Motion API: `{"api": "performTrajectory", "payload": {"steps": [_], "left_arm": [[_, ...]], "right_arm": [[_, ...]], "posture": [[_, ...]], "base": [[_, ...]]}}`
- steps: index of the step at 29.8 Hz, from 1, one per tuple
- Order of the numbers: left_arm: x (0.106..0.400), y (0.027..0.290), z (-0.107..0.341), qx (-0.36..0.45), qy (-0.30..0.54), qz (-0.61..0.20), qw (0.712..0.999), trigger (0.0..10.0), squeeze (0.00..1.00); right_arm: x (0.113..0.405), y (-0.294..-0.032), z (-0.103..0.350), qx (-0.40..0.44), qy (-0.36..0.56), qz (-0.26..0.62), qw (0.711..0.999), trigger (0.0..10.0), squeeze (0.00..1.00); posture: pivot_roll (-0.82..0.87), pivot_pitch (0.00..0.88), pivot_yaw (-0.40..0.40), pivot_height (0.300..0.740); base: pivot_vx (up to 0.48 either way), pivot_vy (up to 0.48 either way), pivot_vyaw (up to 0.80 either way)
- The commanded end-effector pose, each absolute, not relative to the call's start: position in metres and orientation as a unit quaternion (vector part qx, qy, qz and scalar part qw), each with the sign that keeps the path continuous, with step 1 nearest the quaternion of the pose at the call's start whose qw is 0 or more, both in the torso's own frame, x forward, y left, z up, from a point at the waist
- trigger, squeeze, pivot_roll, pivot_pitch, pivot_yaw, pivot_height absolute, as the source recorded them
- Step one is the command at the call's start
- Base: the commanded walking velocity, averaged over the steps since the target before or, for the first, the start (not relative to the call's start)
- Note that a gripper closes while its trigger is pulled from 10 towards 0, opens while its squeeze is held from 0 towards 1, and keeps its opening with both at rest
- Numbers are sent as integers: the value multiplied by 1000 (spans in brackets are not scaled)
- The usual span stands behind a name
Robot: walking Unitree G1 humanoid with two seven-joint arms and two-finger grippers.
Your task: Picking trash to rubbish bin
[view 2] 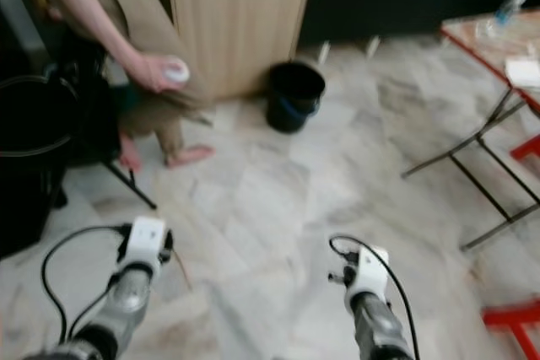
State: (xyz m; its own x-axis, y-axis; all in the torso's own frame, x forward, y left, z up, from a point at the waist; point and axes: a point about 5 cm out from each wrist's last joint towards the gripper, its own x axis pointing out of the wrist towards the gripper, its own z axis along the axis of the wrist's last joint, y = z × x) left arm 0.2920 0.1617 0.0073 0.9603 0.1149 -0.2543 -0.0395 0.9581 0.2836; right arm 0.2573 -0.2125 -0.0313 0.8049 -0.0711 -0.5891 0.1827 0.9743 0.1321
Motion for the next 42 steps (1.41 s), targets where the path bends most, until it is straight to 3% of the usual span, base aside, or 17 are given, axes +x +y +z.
{"api": "performTrajectory", "payload": {"steps": [1,14,24,42], "left_arm": [[293,138,8,122,132,15,984,10000,0],[293,136,7,118,133,15,984,10000,0],[292,135,6,118,135,11,984,10000,0],[292,136,6,119,135,11,984,10000,0]], "right_arm": [[244,-233,-36,83,318,-96,939,10000,0],[245,-235,-36,93,322,-104,936,10000,0],[247,-236,-34,95,319,-107,937,10000,0],[248,-232,-35,110,319,-102,936,10000,0]], "posture": [[14,174,-182,740],[12,170,-181,740],[14,156,-177,740],[39,145,-174,740]], "base": [[356,0,0],[357,0,0],[357,0,-726],[363,0,-95]]}}
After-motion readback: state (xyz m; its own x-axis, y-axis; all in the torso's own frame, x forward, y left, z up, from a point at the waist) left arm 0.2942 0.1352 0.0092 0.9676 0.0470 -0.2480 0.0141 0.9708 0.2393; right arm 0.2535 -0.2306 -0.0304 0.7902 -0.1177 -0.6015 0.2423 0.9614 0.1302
